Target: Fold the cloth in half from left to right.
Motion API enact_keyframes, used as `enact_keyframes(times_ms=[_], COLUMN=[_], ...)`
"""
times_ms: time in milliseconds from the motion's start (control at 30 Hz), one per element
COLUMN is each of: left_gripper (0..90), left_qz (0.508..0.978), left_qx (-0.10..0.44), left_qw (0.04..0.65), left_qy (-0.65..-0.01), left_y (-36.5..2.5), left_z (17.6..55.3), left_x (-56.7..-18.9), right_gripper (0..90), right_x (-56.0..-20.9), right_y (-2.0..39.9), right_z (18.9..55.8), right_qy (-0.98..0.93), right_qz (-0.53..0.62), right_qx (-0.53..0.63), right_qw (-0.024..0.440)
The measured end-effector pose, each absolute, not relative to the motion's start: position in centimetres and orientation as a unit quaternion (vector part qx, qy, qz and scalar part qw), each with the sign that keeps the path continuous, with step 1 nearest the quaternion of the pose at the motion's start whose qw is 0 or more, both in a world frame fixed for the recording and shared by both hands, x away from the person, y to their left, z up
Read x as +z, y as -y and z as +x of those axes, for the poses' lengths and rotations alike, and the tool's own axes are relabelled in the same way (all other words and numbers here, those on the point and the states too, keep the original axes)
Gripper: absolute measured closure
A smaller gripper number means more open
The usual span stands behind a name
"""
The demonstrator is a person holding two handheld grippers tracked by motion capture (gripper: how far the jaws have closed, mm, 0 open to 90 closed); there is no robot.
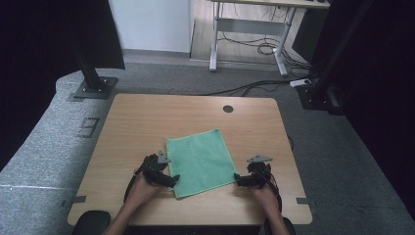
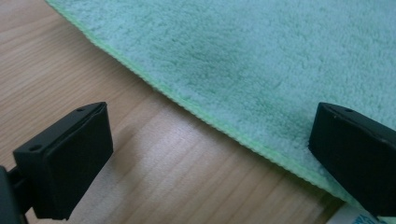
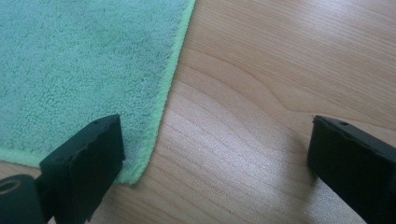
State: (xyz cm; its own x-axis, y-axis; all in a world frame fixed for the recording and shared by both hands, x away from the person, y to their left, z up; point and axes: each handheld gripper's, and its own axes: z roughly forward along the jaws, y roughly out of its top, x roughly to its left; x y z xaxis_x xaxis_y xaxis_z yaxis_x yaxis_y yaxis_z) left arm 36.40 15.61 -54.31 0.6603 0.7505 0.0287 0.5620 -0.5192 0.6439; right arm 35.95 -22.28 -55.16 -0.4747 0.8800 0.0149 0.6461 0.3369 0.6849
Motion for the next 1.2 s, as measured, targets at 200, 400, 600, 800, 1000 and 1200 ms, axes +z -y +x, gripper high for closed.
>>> enact_keyframes(times_ms=[200, 400, 600, 800, 1000, 1200], left_gripper=[0.0, 0.0, 0.0, 0.0, 0.0, 0.0], left_qz=[0.842, 0.839, 0.827, 0.817, 0.802, 0.792], left_qx=[0.164, 0.177, 0.187, 0.188, 0.190, 0.191], left_qw=[0.326, 0.323, 0.323, 0.325, 0.330, 0.331], left_qy=[-0.397, -0.401, -0.421, -0.437, -0.460, -0.475], left_y=[-16.7, -17.0, -17.8, -18.3, -18.8, -18.9], left_z=[38.1, 39.8, 42.7, 44.2, 45.9, 47.0], left_x=[-53.1, -52.9, -52.5, -52.5, -53.1, -53.8], right_gripper=[0.0, 0.0, 0.0, 0.0, 0.0, 0.0], right_x=[-55.4, -55.5, -55.6, -55.7, -55.7, -55.7], right_y=[22.4, 22.5, 22.6, 22.6, 22.6, 22.6], right_z=[36.0, 36.0, 35.9, 35.9, 35.9, 35.9], right_qy=[-0.794, -0.793, -0.792, -0.793, -0.793, -0.793], right_qz=[0.480, 0.476, 0.472, 0.470, 0.469, 0.469], right_qx=[0.324, 0.329, 0.336, 0.339, 0.339, 0.339], right_qw=[0.187, 0.189, 0.191, 0.191, 0.191, 0.191])
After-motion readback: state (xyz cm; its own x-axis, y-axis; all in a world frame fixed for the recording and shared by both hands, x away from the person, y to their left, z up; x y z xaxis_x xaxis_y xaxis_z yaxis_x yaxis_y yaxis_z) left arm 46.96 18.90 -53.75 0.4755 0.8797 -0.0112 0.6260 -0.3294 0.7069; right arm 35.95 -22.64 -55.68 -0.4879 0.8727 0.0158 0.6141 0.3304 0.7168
